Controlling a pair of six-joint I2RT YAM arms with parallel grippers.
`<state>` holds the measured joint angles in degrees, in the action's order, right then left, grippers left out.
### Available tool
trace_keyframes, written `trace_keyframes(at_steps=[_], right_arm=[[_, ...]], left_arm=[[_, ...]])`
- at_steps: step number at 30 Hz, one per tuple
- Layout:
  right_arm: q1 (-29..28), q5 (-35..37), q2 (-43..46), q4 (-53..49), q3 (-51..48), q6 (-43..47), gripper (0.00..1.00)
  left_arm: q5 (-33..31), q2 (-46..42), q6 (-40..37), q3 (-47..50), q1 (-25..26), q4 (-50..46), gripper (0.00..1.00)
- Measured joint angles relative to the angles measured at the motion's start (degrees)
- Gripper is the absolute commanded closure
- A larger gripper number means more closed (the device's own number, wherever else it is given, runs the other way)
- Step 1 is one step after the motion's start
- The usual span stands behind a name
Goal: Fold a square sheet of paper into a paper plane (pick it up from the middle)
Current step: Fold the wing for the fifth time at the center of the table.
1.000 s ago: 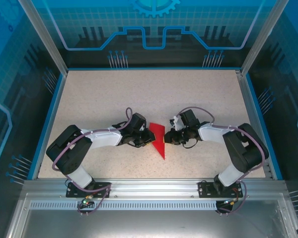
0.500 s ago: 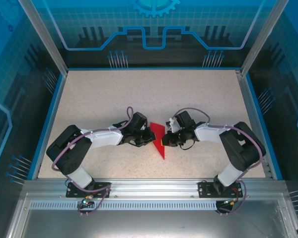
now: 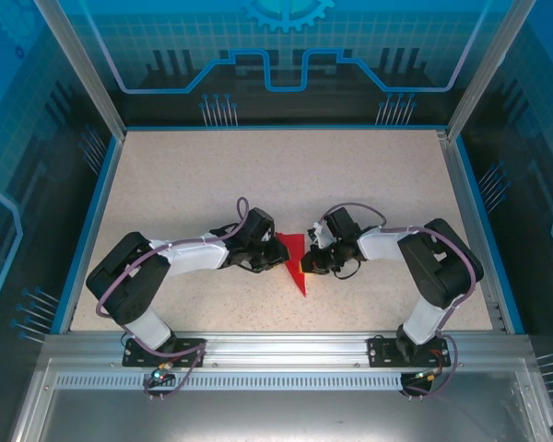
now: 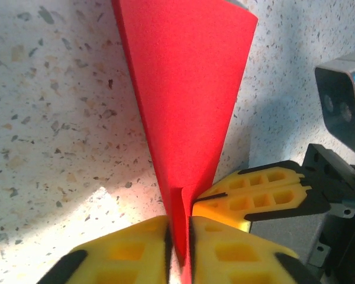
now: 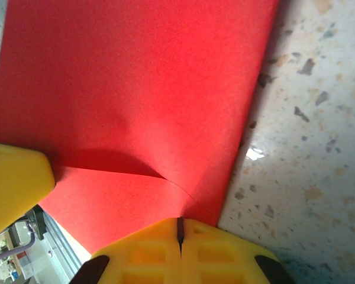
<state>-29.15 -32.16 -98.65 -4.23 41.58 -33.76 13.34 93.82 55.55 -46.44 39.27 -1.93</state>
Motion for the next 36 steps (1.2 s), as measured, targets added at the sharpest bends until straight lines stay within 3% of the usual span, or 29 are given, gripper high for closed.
trace_keyframes(at_steps=[3,8,13,25,36], right_arm=[[0.0,0.0,0.1,0.0,0.0,0.2,0.93],[0.0,2.2,2.1,-0.3,-0.3,1.0,0.84],[-1.9,9.2,9.2,-2.1,-1.4,3.0,0.77],[-21.6,35.8,23.0,-1.6,-7.1,6.9,0.64],[-25.2,43.9,23.5,-1.3,-8.5,7.7,0.63]], left_arm=[[0.0,0.0,-0.6,-0.6,0.0,-1.0,1.00],[0.0,0.0,-1.5,-3.0,0.0,-3.4,1.00],[0.0,0.0,-1.4,-3.4,0.0,-4.4,1.00],[0.0,0.0,-1.4,-4.2,0.0,-6.0,1.00],[0.0,0.0,-1.2,-4.4,0.0,-6.4,1.00]])
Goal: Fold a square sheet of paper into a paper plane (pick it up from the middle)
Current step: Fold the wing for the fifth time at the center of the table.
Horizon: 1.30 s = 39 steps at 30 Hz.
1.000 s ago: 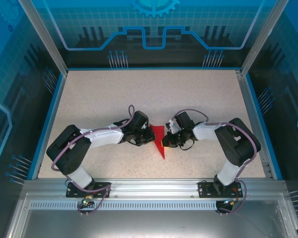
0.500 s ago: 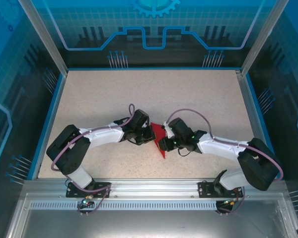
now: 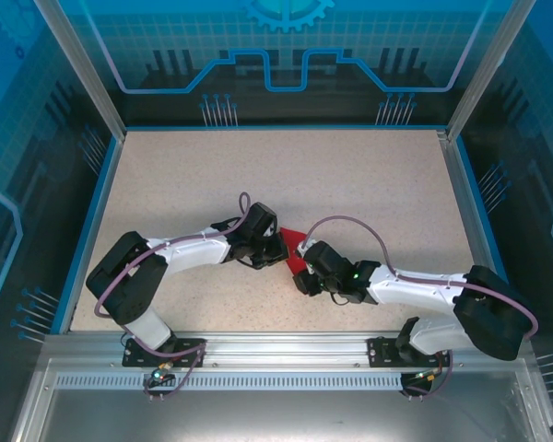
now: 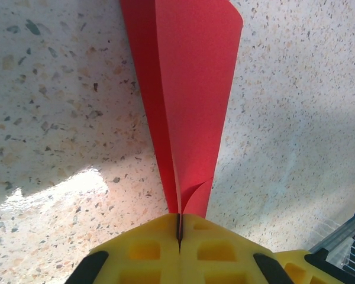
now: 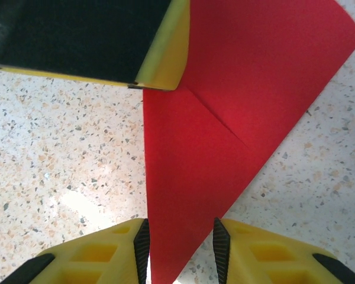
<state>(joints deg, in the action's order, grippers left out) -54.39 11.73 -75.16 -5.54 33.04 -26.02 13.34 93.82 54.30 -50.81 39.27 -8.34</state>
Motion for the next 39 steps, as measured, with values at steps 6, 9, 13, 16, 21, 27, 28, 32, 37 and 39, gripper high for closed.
trace_keyframes(at_steps=[6,9,13,16,21,27,28,32,37,39], right_arm=[[0.0,1.3,0.7,-0.1,0.0,0.0,0.62],[0.0,1.6,1.8,-0.5,0.0,0.1,0.62],[0.2,1.3,3.3,-0.6,-0.2,0.0,0.60],[0.5,0.5,3.5,-0.6,-0.4,0.2,0.57],[0.3,-1.0,1.6,-0.2,-0.3,1.1,0.54],[-1.4,-0.7,-1.9,0.0,0.5,2.2,0.52],[-1.9,-0.1,-2.3,0.0,0.6,2.4,0.52],[-3.4,1.6,-3.6,0.0,1.2,2.9,0.52],[-4.4,3.7,-5.7,0.0,3.1,3.7,0.62],[-4.6,4.7,-6.4,-0.1,3.7,3.7,0.64]], left_arm=[[0.0,0.0,0.0,0.0,0.0,0.0,1.00],[0.0,0.0,0.0,0.0,0.0,0.0,1.00],[0.0,0.0,0.0,0.0,0.0,0.0,1.00],[0.0,0.0,0.0,0.0,0.0,0.0,1.00],[0.0,0.0,0.0,0.0,0.0,0.0,1.00],[0.0,0.0,0.0,0.0,0.0,0.0,1.00],[0.0,0.0,0.0,0.0,0.0,0.0,1.00],[0.0,0.0,0.0,0.0,0.0,0.0,1.00],[0.0,0.9,0.0,-0.1,0.0,0.0,1.00],[0.0,1.2,0.0,-0.1,0.0,-0.1,1.00]])
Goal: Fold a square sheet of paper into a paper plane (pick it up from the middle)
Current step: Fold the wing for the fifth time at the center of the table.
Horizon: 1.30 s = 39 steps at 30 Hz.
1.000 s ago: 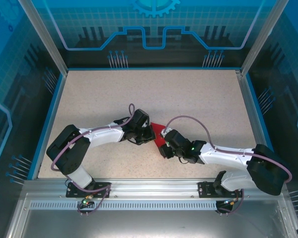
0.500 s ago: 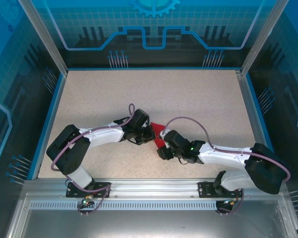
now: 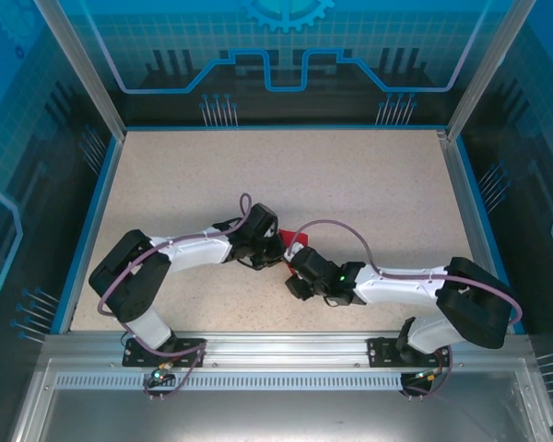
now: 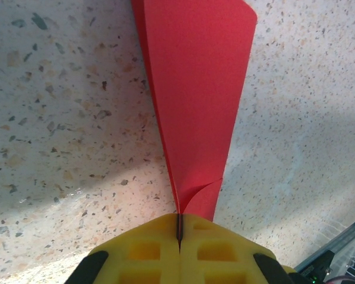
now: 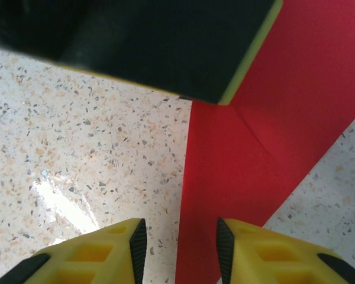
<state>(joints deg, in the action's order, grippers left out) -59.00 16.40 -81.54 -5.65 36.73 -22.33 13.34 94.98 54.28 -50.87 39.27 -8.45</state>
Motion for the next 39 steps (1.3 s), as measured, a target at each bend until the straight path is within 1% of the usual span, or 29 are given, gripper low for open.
trace_keyframes(at_steps=[12,18,28,31,32,33,34,37,38,39], right_arm=[[-0.7,3.1,-2.1,-0.8,0.8,0.2,0.63],[-0.7,3.6,-2.8,-1.2,0.9,0.4,0.70],[-1.0,4.3,-3.0,-1.1,0.9,0.1,0.90],[-1.0,4.2,-3.2,-0.9,0.9,-0.3,0.95],[-1.0,4.2,-3.2,-0.8,0.9,-0.5,0.97],[-1.0,4.2,-3.2,-0.7,0.9,-0.5,0.99],[-0.9,4.2,-3.2,-0.5,0.9,-0.8,0.99],[-0.6,4.0,-3.2,0.1,0.9,-1.0,1.00],[-0.5,3.9,-3.3,0.4,0.9,-1.2,1.00],[-0.4,3.7,-3.3,0.8,0.9,-1.2,1.00]], left_arm=[[0.0,0.0,0.0,0.0,0.0,-0.3,1.00],[0.0,0.0,0.0,0.0,0.0,-0.3,1.00],[0.0,0.0,0.0,0.0,0.0,-0.3,1.00],[0.0,0.0,0.1,0.0,0.0,-0.3,0.93],[-0.1,0.0,0.2,0.0,0.0,-0.3,0.87],[-0.2,-0.2,0.2,0.0,0.0,-0.4,0.83],[-0.5,-0.5,0.5,0.0,0.0,-0.7,0.81],[-1.3,-2.0,1.0,0.0,0.0,-1.8,0.69],[-1.7,-2.8,1.1,0.0,0.0,-2.2,0.62],[-2.5,-3.6,1.0,0.0,0.0,-2.7,0.60]])
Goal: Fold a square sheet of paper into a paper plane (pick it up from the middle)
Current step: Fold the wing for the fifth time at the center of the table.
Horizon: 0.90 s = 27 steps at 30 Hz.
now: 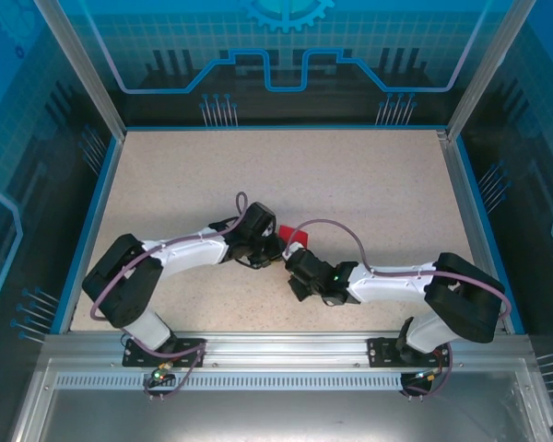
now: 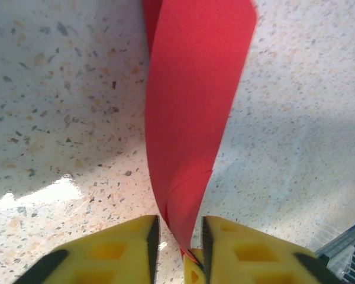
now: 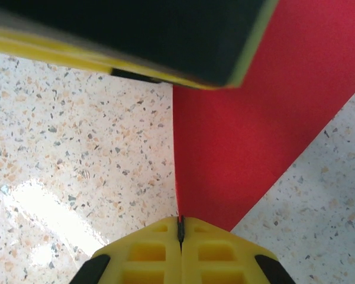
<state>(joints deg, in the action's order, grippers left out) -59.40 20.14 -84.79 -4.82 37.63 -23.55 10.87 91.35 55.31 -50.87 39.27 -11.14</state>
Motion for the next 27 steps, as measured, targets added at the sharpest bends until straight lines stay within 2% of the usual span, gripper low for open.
trace_keyframes(at_steps=[9,11,16,19,23,27], right_arm=[[0.9,-4.6,-0.8,6.1,-0.1,0.1,1.00],[0.9,-6.2,-1.8,7.0,-0.1,0.7,0.99],[0.9,-8.1,-3.5,7.5,-0.1,1.8,0.98],[0.8,-8.2,-3.6,7.5,-0.1,2.3,0.95],[0.8,-7.9,-3.6,7.5,-0.1,2.6,0.92],[0.8,-7.0,-3.5,6.9,-0.2,2.6,0.91]], left_arm=[[-8.5,-11.7,2.2,2.8,-1.3,-6.9,0.52],[-10.1,-14.6,3.0,4.3,-1.9,-7.1,0.45],[-11.7,-18.6,4.9,8.2,-2.5,-7.0,0.34],[-10.6,-17.8,4.7,9.0,-3.1,-6.1,0.30],[-6.4,-12.2,4.3,8.4,-3.3,-1.9,0.31],[-3.4,-6.0,4.1,6.8,-3.5,1.5,0.38]])
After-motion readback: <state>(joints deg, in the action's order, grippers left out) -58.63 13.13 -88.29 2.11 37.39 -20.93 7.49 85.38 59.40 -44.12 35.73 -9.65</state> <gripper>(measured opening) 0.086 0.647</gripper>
